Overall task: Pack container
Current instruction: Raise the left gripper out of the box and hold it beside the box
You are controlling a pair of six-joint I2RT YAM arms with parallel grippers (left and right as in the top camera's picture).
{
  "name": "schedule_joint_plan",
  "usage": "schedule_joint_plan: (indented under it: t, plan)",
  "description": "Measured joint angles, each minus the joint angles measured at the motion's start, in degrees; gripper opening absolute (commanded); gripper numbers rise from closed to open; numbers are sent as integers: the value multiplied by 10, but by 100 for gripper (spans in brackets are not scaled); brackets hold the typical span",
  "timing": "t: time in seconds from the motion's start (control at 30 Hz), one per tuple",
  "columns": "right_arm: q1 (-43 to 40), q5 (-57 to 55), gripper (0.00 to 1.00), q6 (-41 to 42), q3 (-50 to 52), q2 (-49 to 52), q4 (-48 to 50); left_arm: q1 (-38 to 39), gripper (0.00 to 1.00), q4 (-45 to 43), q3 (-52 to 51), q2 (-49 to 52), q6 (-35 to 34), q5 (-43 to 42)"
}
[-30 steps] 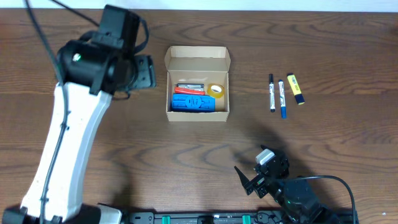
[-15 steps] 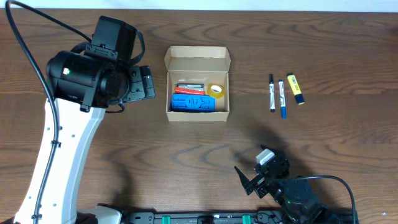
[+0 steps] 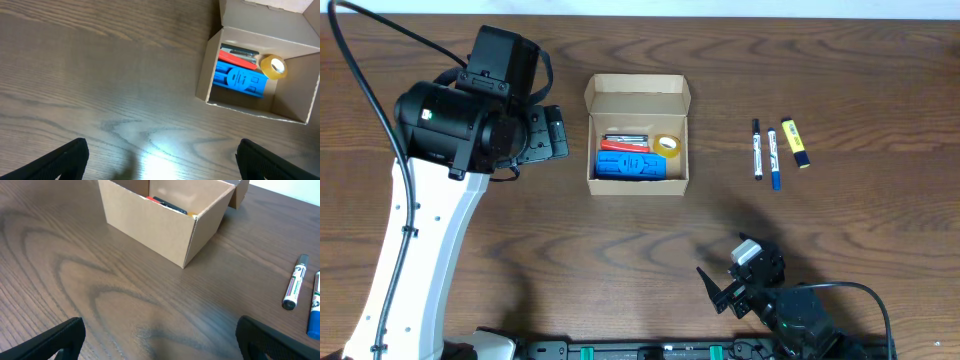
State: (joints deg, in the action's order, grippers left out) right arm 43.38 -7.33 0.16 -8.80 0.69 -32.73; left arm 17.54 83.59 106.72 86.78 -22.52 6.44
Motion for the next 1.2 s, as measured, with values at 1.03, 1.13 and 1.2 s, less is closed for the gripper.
schedule_joint_plan:
  t: [1.03, 1.13, 1.2]
  plan:
    - [0, 0, 99, 0, 0, 0, 0, 0, 95, 20, 0, 0, 210, -144]
    - [0, 0, 99, 0, 0, 0, 0, 0, 95, 32, 0, 0, 243, -151]
    - [0, 0, 99, 0, 0, 0, 0, 0, 95, 38, 0, 0, 265, -160]
